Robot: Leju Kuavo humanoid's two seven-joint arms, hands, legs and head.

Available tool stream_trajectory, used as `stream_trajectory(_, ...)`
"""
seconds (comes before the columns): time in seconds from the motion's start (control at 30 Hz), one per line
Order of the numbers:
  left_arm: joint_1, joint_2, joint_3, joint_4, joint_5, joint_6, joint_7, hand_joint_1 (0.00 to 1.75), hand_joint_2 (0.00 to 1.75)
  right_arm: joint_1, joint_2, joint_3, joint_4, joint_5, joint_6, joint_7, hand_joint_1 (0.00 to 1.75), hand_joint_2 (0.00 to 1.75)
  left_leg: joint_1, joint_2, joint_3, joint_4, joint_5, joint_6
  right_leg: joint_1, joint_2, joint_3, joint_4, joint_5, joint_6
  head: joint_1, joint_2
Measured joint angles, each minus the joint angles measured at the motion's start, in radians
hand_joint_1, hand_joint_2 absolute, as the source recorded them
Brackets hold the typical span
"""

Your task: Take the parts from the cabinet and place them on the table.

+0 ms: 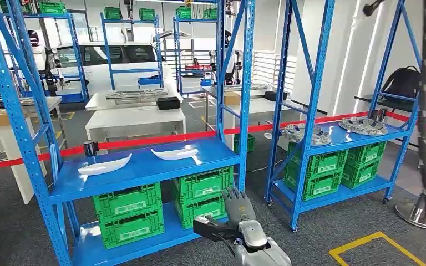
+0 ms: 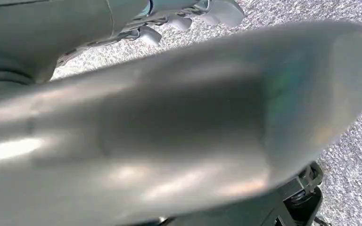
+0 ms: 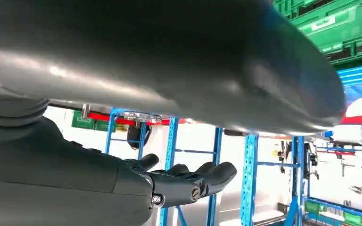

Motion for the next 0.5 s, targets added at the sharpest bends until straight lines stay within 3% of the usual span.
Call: stream_trajectory(0.5, 0.0, 0.0, 0.007, 0.0, 0.0, -0.019, -0.008, 0.0, 0.0, 0.0, 0.0, 0.0, 0.0, 0.01, -0.003, 0.0, 0.0, 0.0, 0.0, 0.0, 0.0, 0.0, 0.0, 0.0, 0.0, 0.0, 0.0, 0.0, 0.0, 0.0, 0.0, 0.0)
